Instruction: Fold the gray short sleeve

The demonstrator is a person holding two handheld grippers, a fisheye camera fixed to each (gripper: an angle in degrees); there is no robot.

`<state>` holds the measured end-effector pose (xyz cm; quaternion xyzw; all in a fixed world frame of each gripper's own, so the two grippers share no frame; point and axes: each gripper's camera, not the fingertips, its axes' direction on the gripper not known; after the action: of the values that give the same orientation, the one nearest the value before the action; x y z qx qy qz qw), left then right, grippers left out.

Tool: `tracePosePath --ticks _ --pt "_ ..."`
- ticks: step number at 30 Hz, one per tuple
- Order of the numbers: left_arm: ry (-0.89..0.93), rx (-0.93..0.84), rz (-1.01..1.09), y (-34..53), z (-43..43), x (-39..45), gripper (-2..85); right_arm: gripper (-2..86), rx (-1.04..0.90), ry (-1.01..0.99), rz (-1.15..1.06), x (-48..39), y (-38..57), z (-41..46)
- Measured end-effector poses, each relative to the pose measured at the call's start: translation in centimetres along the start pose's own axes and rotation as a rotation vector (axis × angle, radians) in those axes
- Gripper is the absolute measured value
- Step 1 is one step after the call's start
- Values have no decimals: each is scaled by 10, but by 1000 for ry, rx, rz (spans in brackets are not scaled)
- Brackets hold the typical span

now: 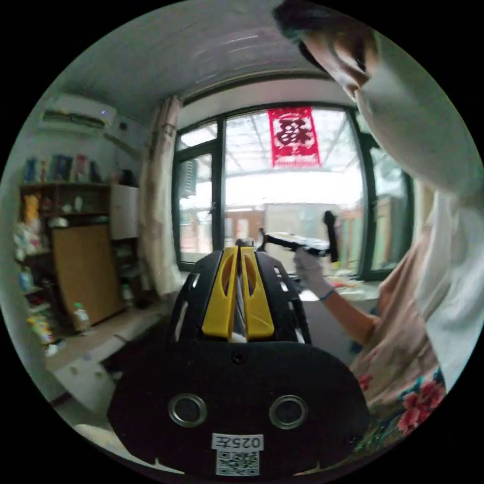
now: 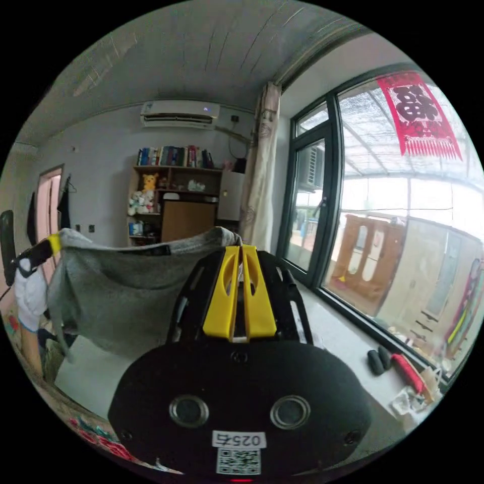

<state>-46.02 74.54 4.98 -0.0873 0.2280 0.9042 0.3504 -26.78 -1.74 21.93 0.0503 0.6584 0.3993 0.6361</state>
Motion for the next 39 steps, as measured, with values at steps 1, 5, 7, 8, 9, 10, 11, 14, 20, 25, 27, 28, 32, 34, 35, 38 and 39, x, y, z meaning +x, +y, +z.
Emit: tracePosePath --ticks 1,5,7,8,9,10,11,14,20,25,27,28,32,34,35,38,39 --pt "187 16 -73 -2 22 -6 -10 -10 -12 33 -7 23 -3 4" --pt "450 3 -136 -11 130 15 -10 -10 -25 80 27 111 -15 38" --pt "510 22 -125 -19 178 33 -10 -10 -54 104 17 142 -27 59" --pt "576 59 -163 -24 206 39 -10 -10 -53 121 -7 158 -41 67" --pt "608 77 -184 -27 218 40 -10 -10 -42 117 -24 166 -50 70" --pt "643 111 -226 -33 238 41 -10 -10 -11 88 -64 178 -72 75" --pt "629 149 -253 -38 250 39 -10 -10 16 33 -96 187 -97 83" --pt "426 187 -244 -46 250 24 -10 -10 -11 -180 -182 184 -162 134" --pt "-11 100 -378 -23 184 -57 -9 -10 -103 -577 -399 50 -217 276" --pt "-433 -131 -662 71 112 -119 -10 -10 -309 -811 -514 -106 -173 391" --pt "-562 -227 -810 122 84 -144 -9 -10 -412 -884 -551 -172 -145 431" --pt "-651 -294 -876 157 66 -159 -9 -10 -504 -930 -577 -218 -124 455" --pt "-840 -522 -1096 260 2 -215 -9 -9 -717 -1005 -747 -371 -66 495" --pt "-915 -584 -1177 288 -35 -231 -10 -9 -763 -1008 -850 -432 -53 499" --pt "-942 -583 -1233 301 -63 -239 -9 -9 -779 -1017 -921 -471 -50 499" --pt "-1009 -576 -1330 320 -132 -255 -9 -9 -754 -1047 -1062 -556 -58 496" --pt "-1020 -580 -1338 322 -144 -259 -9 -8 -743 -1049 -1084 -572 -62 496"
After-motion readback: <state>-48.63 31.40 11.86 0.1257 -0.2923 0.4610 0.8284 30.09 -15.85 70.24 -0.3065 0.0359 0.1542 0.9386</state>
